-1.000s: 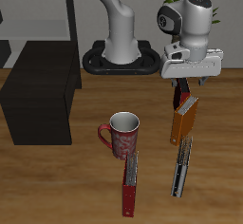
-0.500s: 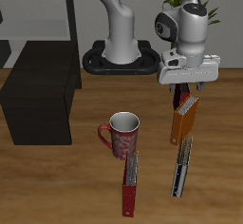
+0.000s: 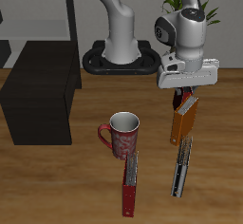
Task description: Place the left red book in the top region of the shelf
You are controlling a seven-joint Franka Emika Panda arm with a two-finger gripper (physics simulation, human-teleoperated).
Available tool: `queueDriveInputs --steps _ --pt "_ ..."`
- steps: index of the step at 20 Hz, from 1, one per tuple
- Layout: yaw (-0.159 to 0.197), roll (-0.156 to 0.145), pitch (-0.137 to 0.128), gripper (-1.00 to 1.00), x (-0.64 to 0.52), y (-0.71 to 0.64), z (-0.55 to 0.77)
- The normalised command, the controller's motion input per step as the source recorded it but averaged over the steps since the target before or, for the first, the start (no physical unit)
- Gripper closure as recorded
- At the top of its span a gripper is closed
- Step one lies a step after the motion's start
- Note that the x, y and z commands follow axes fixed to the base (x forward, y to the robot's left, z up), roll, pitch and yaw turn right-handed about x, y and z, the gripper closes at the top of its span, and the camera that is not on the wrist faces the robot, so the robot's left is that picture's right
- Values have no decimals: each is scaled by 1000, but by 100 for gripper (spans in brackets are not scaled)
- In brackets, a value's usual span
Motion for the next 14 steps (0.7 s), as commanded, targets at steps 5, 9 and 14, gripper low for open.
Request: queueDriveInputs --steps 5,9,14 --pt "2 -26 18 100 39 -80 8" --pt "13 -68 3 100 -92 -183 168" --pt "16 -124 -37 100 -19 -409 391"
